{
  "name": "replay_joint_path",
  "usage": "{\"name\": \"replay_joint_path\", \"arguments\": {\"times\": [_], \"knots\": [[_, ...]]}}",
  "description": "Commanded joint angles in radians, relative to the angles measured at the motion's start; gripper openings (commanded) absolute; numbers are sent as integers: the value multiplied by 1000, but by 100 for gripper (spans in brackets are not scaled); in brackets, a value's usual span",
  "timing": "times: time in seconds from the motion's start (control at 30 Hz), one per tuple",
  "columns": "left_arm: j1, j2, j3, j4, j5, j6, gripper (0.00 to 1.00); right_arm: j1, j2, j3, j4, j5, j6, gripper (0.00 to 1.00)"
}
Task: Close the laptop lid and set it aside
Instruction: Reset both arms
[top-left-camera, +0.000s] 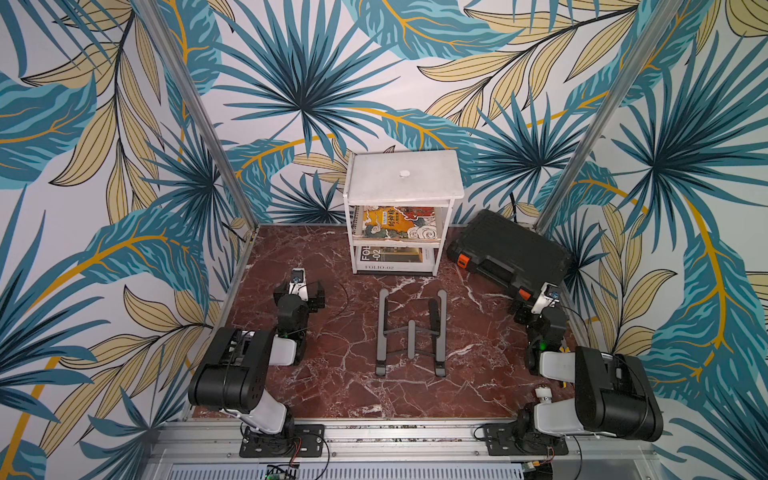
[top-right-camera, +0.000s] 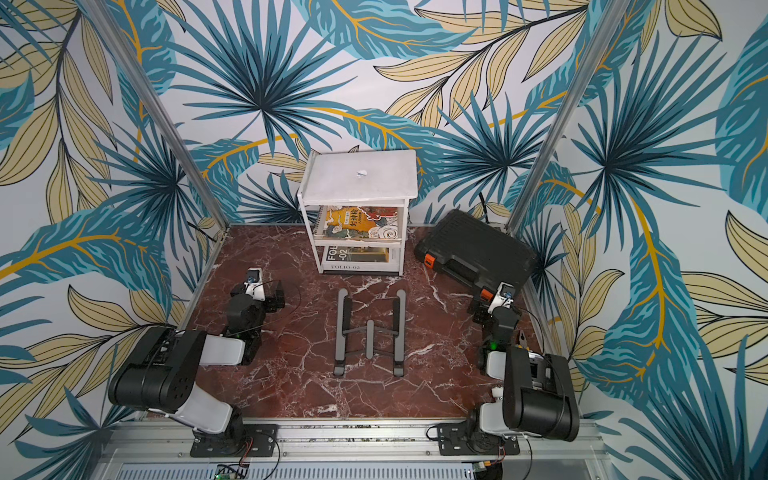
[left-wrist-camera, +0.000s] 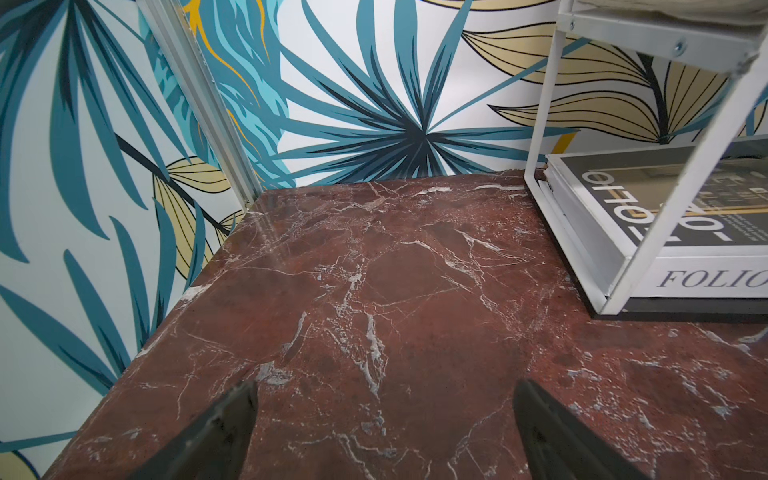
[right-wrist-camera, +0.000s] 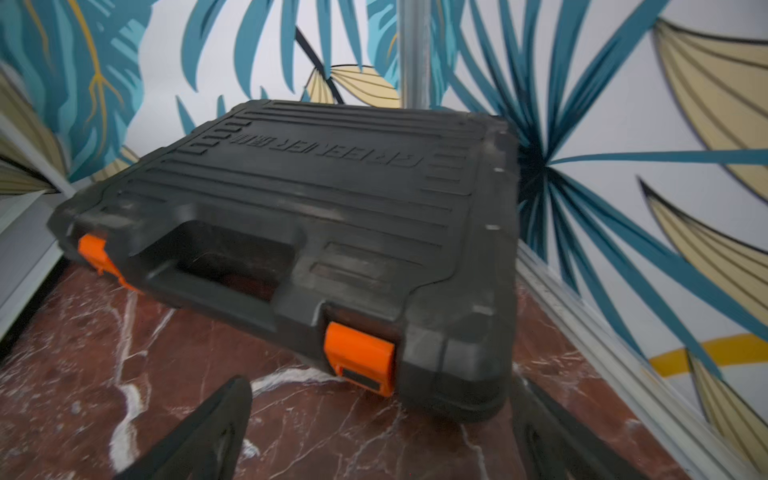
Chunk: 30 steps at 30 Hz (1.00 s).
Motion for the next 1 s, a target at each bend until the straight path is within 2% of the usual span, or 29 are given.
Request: {"name": "replay_joint_path", "arguments": {"times": [0.0, 0.03, 0.07, 0.2, 0.33, 0.4, 0.43, 0.53, 0.73, 0.97], "knots": [[7, -6, -3, -4, 4, -1, 100, 2, 77, 39, 101, -187, -39, 100], [7, -6, -4, -5, 2, 0, 100, 3, 95, 50, 123, -183, -38, 100], [6, -5, -3, -5, 3, -1, 100, 14, 73, 71, 48, -171, -48, 99], [7, -6, -4, -5, 2, 0, 100, 79, 67, 139, -121, -18, -79, 99], [6, -5, -3, -4, 3, 0, 100, 90, 67, 123, -87, 46, -64, 100], [7, -5, -4, -5, 2, 0, 100, 118, 60, 73, -16, 243, -29, 99], [7, -6, -4, -5, 3, 0, 100, 123, 64, 54, 36, 276, -28, 100], [7, -5, -3, -5, 3, 0, 100, 125, 61, 78, -3, 267, -34, 100], [7, -6, -2, -7, 2, 0, 100, 129, 66, 138, -116, 115, -96, 100], [7, -5, -2, -6, 2, 0, 100, 130, 68, 137, -111, 112, -98, 100]]}}
